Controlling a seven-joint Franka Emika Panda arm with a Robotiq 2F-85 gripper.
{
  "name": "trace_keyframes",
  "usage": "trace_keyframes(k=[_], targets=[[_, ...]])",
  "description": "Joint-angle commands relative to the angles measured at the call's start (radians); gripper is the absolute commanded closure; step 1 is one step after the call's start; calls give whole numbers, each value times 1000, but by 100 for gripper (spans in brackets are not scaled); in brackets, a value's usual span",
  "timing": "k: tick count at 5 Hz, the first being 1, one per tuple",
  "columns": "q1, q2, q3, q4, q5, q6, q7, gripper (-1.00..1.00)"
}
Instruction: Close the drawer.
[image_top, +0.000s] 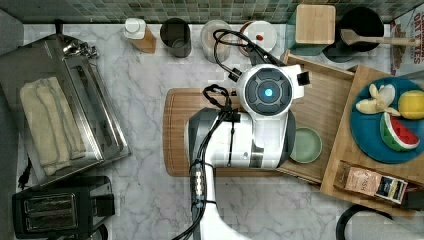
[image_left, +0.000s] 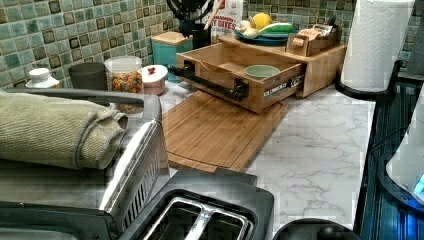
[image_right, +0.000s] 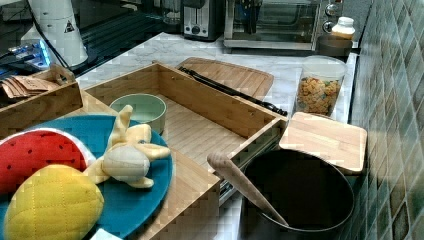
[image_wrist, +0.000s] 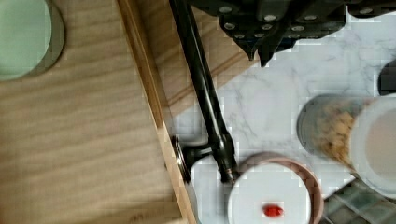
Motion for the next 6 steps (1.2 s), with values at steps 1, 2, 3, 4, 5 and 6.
trace_keyframes(k=[1,2,3,4,5,6], targets=[[35,67,66,-53,-79,137,118,100],[14,139,72,-4,-131,110,41,100],[-3,205,76,72,-90,21,-47,100],[7,253,57,126,-111,-35,-68,100],[33,246,25,72,-196,57,-22,100],[32,238,21,51,-227,90,-29,100]])
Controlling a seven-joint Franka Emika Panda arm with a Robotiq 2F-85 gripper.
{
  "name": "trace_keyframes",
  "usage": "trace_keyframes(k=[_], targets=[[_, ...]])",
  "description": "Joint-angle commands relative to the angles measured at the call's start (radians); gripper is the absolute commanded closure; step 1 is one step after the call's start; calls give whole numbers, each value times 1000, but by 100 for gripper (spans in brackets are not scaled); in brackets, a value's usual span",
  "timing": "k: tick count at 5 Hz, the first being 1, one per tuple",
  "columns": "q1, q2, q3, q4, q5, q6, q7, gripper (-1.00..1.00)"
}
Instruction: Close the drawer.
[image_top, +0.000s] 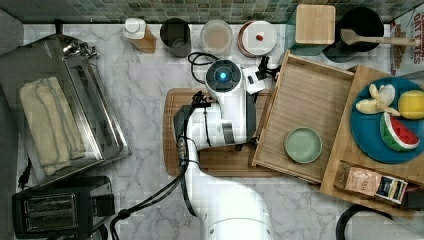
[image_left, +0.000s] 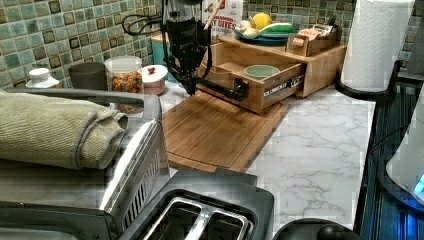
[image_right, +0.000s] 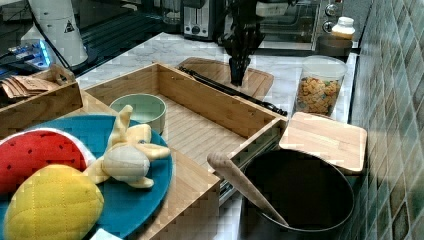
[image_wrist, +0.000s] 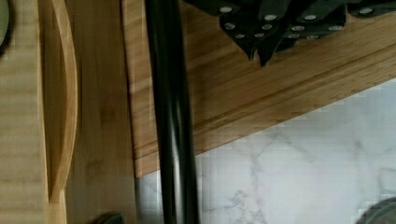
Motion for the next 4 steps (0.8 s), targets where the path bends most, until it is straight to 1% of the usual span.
trace_keyframes(k=[1,2,3,4], targets=[[19,-41,-47,8,-127,88,41,100],[-2,-35,-37,15,-116,77,6,100],[-8,-27,-45,48,-127,7,-26,100],[-30,-48,-58,31,-150,-3,-91,100]])
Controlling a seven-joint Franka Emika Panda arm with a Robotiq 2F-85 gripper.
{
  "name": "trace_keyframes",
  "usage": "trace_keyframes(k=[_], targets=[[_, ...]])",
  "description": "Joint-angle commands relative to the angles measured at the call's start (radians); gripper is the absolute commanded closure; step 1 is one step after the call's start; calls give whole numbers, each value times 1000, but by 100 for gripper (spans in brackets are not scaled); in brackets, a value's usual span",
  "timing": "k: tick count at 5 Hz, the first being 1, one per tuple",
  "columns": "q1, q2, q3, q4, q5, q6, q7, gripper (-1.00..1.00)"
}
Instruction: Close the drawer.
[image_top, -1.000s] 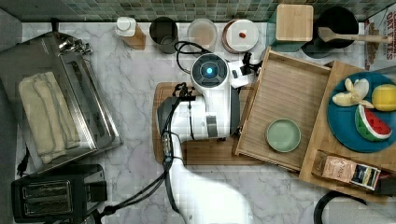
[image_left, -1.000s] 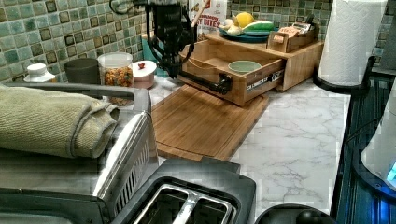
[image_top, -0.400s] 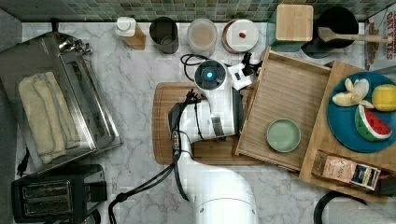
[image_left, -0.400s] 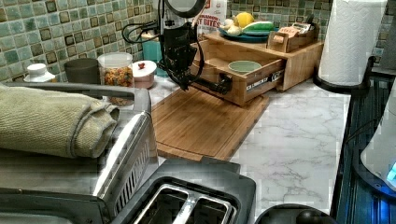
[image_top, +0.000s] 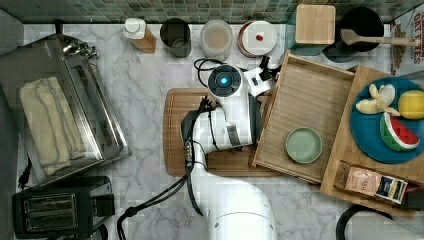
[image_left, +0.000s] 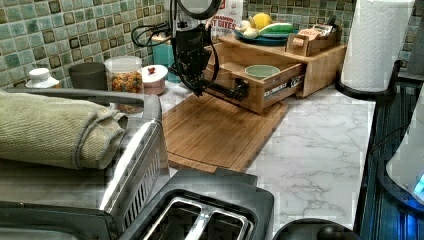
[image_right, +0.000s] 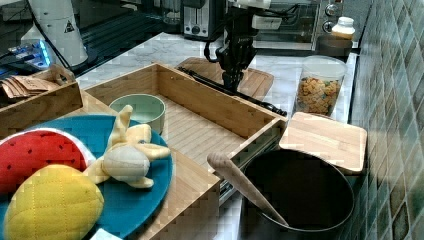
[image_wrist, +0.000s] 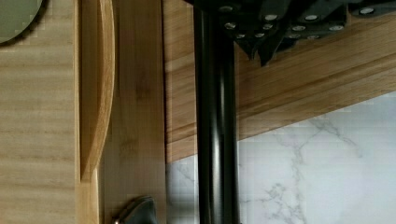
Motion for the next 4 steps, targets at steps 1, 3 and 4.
trace_keyframes(k=[1,3,4], targets=[[-69,-108,-46,-10,-54,25,-158,100],[-190,-161,-81,-89,52,117,-408,100],[-265,-125,-68,-100,161,189,-562,100]])
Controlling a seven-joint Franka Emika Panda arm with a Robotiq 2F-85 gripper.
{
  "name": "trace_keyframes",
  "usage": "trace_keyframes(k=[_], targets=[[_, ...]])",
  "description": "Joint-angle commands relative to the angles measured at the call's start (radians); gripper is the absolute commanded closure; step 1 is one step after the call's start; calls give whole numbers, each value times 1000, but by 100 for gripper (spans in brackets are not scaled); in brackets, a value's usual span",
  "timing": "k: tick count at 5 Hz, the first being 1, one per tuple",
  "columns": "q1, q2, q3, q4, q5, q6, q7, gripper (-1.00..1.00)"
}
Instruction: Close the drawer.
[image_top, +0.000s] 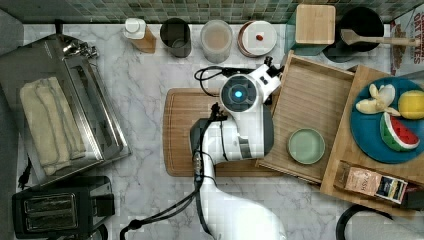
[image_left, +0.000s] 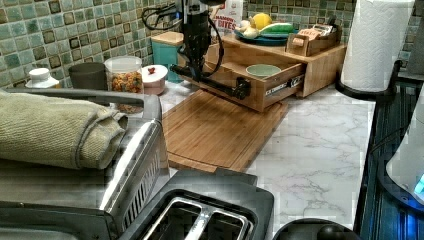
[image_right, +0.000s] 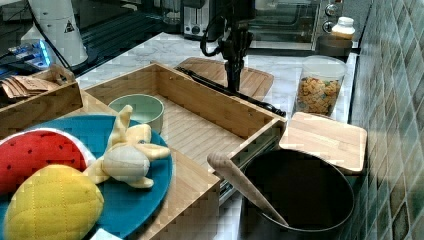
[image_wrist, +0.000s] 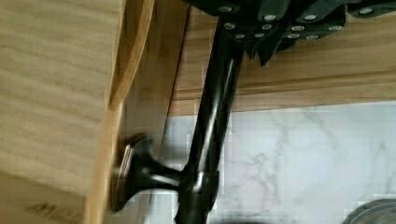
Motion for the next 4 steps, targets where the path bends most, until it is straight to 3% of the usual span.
trace_keyframes(k=[1,2,4], targets=[[-253,-1,-61,-42,221,135,-339,100],[-260,-10,-83,-38,196,114,-349,100],[-328,-54,-86,-12,131,-10,-427,100]])
